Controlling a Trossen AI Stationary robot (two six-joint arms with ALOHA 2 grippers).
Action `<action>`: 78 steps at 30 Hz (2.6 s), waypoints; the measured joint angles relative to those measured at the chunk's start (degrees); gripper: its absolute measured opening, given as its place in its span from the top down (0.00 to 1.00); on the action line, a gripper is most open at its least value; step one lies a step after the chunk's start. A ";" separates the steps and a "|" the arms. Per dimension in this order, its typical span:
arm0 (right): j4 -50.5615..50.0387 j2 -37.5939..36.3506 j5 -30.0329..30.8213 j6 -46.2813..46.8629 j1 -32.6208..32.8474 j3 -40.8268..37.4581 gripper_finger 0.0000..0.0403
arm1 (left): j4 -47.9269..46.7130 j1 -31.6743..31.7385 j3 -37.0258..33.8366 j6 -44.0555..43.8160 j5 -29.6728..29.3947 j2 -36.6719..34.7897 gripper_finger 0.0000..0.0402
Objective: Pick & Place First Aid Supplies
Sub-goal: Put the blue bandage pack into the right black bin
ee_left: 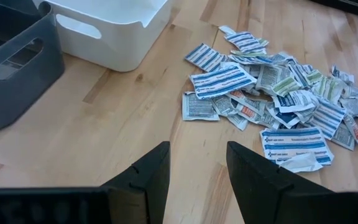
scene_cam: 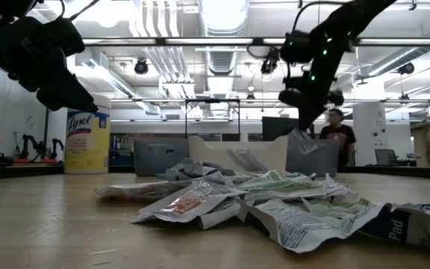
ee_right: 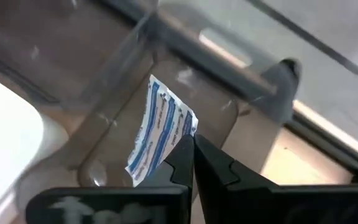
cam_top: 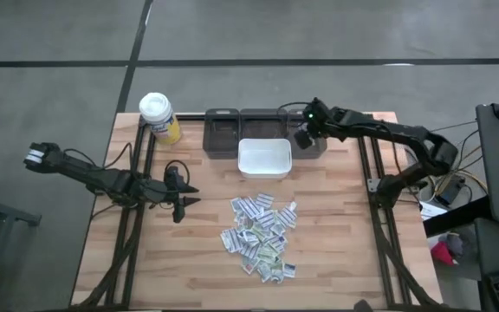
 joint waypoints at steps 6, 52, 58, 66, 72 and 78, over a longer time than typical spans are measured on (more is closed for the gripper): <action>-0.13 4.51 0.03 -1.72 -0.13 1.63 0.98 | -0.02 0.00 0.00 -0.08 0.00 0.00 0.60; -18.41 -5.24 -34.12 -6.83 32.34 7.49 0.82 | -0.09 -0.01 -0.02 0.01 0.00 0.00 0.60; -6.21 -2.85 -29.40 -10.89 37.16 0.87 0.79 | -0.09 0.00 -0.02 -0.01 0.00 0.00 0.60; -5.03 3.50 -28.27 -12.67 36.72 1.21 0.75 | -0.09 0.00 -0.02 -0.01 0.02 -0.02 0.60; -6.61 11.24 -28.11 -20.82 36.83 7.28 0.67 | -0.09 -0.02 -0.02 -0.02 0.02 -0.01 0.60; -12.06 18.23 -27.87 -26.81 36.53 12.36 0.62 | -0.07 -0.02 -0.02 -0.03 0.04 0.00 0.60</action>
